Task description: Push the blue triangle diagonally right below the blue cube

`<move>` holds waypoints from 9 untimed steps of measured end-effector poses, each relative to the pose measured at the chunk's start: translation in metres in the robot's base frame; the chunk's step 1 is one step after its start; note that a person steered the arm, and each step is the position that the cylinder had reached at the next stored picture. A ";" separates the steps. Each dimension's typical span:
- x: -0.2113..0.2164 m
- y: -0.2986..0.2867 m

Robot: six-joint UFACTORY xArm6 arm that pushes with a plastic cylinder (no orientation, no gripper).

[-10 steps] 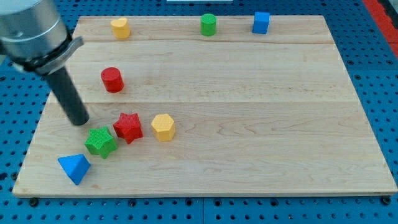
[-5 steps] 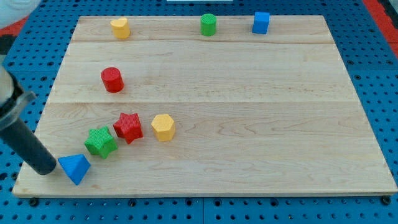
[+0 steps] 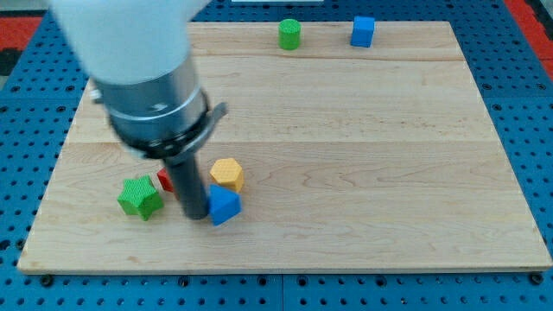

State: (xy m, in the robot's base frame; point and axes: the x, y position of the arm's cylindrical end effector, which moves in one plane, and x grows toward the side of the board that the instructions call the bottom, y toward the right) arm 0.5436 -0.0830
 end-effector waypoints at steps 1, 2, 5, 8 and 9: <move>-0.010 0.035; -0.010 0.042; -0.010 0.062; -0.010 0.093; -0.005 0.047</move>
State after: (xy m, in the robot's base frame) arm 0.5382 -0.0361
